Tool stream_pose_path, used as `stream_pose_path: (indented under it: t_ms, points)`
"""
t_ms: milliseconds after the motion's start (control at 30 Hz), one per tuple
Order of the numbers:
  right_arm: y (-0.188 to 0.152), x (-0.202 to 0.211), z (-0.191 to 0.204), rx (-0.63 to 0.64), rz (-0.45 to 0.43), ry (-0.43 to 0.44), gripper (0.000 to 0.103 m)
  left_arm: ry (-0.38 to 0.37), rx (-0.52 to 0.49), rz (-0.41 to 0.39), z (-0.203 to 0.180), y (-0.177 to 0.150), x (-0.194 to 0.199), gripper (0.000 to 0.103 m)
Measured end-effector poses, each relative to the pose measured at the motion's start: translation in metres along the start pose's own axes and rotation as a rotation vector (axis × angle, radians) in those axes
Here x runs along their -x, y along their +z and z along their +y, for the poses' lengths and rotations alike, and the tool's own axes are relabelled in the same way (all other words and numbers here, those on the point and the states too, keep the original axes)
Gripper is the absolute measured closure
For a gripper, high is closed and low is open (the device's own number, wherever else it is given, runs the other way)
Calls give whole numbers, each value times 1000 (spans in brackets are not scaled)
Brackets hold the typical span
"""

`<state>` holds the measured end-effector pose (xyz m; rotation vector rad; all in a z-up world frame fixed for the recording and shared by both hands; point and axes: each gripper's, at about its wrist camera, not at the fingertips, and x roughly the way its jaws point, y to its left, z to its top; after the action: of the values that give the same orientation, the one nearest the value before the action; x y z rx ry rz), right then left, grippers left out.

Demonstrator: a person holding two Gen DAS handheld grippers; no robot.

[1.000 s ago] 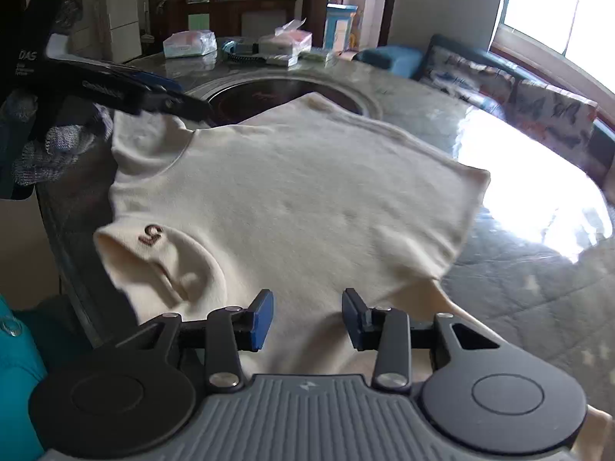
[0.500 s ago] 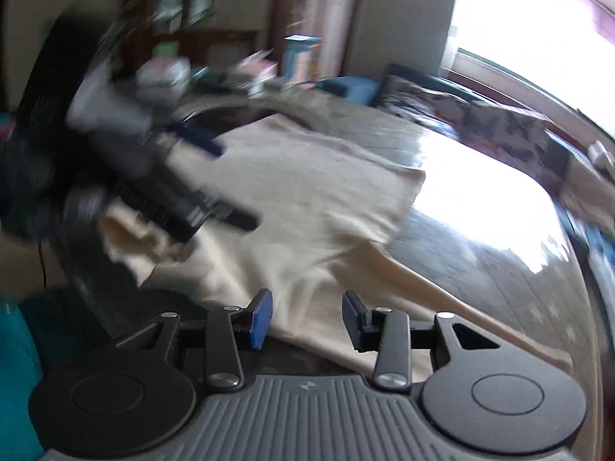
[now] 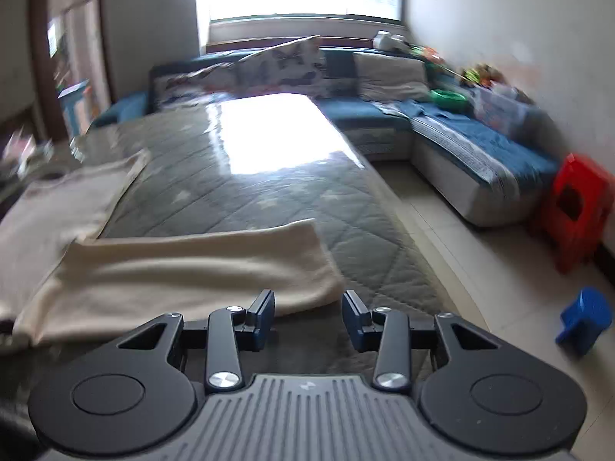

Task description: Fold clothes

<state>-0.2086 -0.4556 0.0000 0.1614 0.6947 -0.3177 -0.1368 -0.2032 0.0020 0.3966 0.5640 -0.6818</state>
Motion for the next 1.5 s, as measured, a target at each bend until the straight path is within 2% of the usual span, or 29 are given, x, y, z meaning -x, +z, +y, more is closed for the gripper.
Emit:
stream_pose_path:
  t_ms: [233,267,300,367,500,633,767,900,1200,1433,1467,1500]
  points:
    - [0,-14,-5,-67,1,-6,66,9,-16,-2,-4,0,0,1]
    - [0,-14,-6,-76,-5,-8,70,9,-19,-1,-4,0,0,1]
    - [1,-15,-6,-80,-8,-10,81,10,-20,-1,-4,0,0,1]
    - [3,-18,-3,-76,-14,-16,92,10,-23,1,-5,0,-1,1]
    - [18,-12,-1,-17,-67,-77,99,15,-41,-3,-7,0,0,1]
    - [36,-15,-5,1,-106,-104,99,16,-44,-3,-6,-1,-1,0]
    - [29,-41,-4,-8,-58,-101,98,17,-47,1,-7,0,-1,0]
    - [22,-47,-3,-18,-64,-85,96,16,-48,9,-6,2,-1,0]
    - [13,-22,-8,-102,-77,-48,74,12,-21,-13,1,13,11,0]
    - [11,-34,-10,-145,-69,-24,75,38,13,-30,12,24,18,0]
    - [12,-36,-11,-151,-73,-24,76,46,12,-21,13,25,16,0]
    - [13,-37,-11,-154,-75,-29,87,52,9,-12,12,25,14,0]
